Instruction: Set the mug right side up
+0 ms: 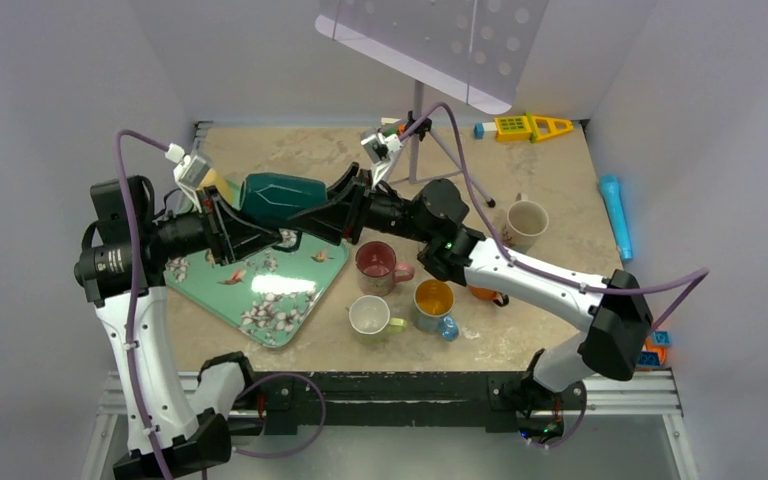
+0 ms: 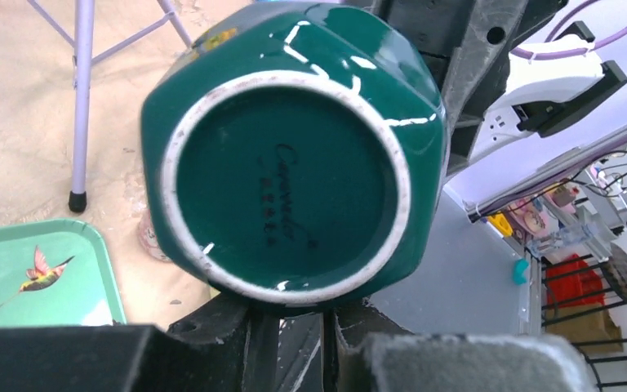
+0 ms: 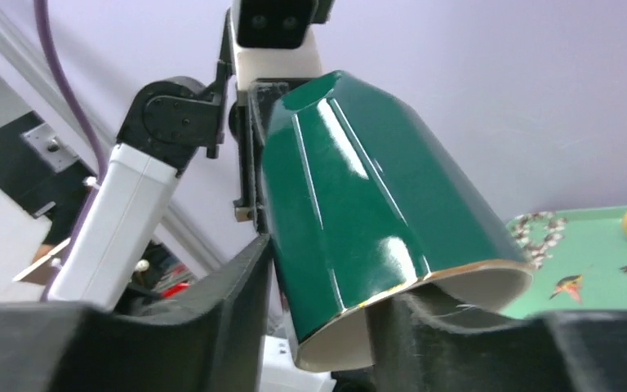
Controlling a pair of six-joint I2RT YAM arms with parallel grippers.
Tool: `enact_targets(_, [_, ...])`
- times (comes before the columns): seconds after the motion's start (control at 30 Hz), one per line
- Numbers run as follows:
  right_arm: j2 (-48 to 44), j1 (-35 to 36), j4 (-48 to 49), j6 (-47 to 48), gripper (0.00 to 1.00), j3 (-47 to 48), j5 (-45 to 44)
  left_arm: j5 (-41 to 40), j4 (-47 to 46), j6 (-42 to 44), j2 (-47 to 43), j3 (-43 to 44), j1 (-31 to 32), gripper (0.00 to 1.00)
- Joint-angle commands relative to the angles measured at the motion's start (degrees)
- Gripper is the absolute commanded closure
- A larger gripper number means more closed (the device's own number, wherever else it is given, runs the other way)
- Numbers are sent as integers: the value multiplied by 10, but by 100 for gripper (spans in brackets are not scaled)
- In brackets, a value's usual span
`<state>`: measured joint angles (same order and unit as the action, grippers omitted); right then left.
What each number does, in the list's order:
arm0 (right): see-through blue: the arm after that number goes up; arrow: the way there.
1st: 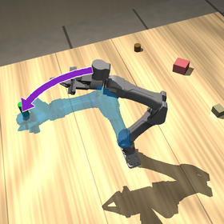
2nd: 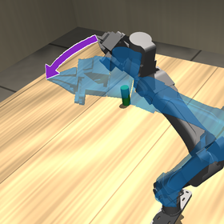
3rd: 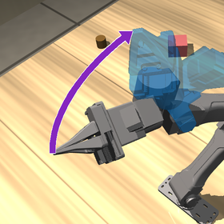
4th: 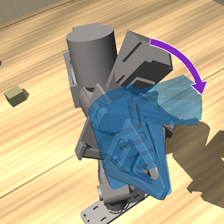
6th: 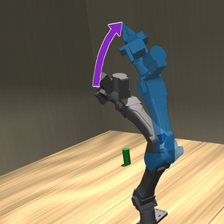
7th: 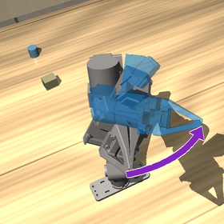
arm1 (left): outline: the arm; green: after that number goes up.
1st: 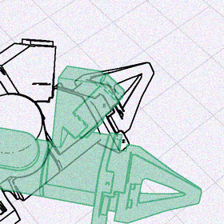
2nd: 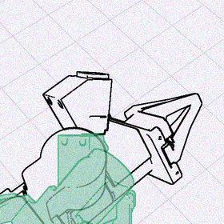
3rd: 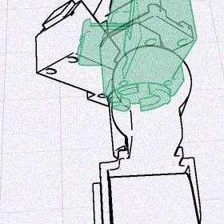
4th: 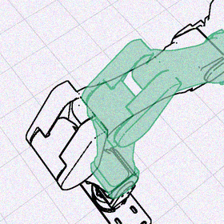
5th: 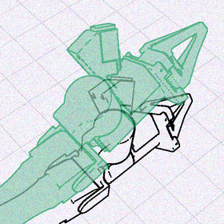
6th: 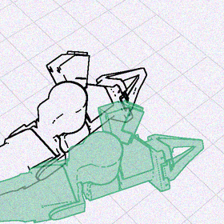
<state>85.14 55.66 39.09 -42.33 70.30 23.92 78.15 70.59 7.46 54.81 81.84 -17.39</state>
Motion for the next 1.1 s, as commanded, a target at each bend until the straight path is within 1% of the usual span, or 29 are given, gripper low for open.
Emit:
enact_targets(0.0, [3, 2, 50, 16, 81, 78, 10, 26, -13, 0, -5, -18, 24, 100])
enact_targets(0.03, [-1, 2, 9, 31, 99, 85, -9, 12, 12, 34, 0, -13, 24, 94])
enact_targets(0.07, [-9, 2, -42, 55, 100, 93, -37, -8, 50, 81, 5, -5, 25, 67])
enact_targets(0.1, [-20, 2, -96, 96, 100, 98, -67, -36, 85, 130, 12, 2, 25, 38])
enact_targets(0.13, [-38, 2, -148, 127, 100, 103, -106, -75, 110, 172, 18, 7, 25, 10])
enact_targets(0.17, [-53, 2, -208, 161, 100, 108, -146, -118, 115, 188, 23, 5, 25, 1])
enact_targets(0.23, [-77, 2, -326, 226, 100, 124, -217, -210, 111, 211, 31, -9, 23, 0])
enact_targets(0.3, [-88, 2, -468, 278, 100, 149, -267, -279, 93, 225, 35, -34, 19, 0])
enact_targets(0.37, [-88, 3, -590, 315, 100, 180, -283, -326, 59, 224, 36, -63, 11, 0])
enact_targets(0.43, [-77, 9, -706, 324, 100, 219, -316, -369, 19, 209, 42, -87, 10, 0])
enact_targets(0.57, [-52, 11, -922, 262, 100, 294, -442, -443, -55, 174, 71, -117, 10, 0])
enact_targets(0.63, [-47, 10, -1009, 213, 100, 312, -467, -457, -72, 171, 86, -127, 10, 0])
enact_targets(0.73, [-51, 9, -1115, 151, 100, 319, -522, -464, -89, 172, 93, -142, 10, 0])
enact_targets(0.77, [-61, 6, -1124, 146, 100, 307, -525, -465, -93, 172, 94, -146, 10, 0])
enact_targets(0.8, [-73, -3, -1121, 140, 100, 292, -505, -466, -97, 173, 93, -150, 10, 0])
enact_targets(0.87, [-83, -38, -1125, 131, 100, 262, -495, -467, -102, 174, 91, -156, 10, 0])
enact_targets(0.93, [-87, -101, -1112, 133, 100, 222, -498, -467, -106, 175, 91, -159, 10, 0])
enact_targets(0.97, [-86, -144, -1100, 147, 100, 207, -503, -466, -108, 175, 90, -161, 10, 0])
enact_targets(1.0, [-83, -183, -1083, 161, 100, 197, -494, -465, -109, 175, 90, -162, 10, 0])
enact_targets(1.07, [-77, -233, -1030, 202, 100, 185, -455, -460, -108, 178, 89, -164, 10, 0])
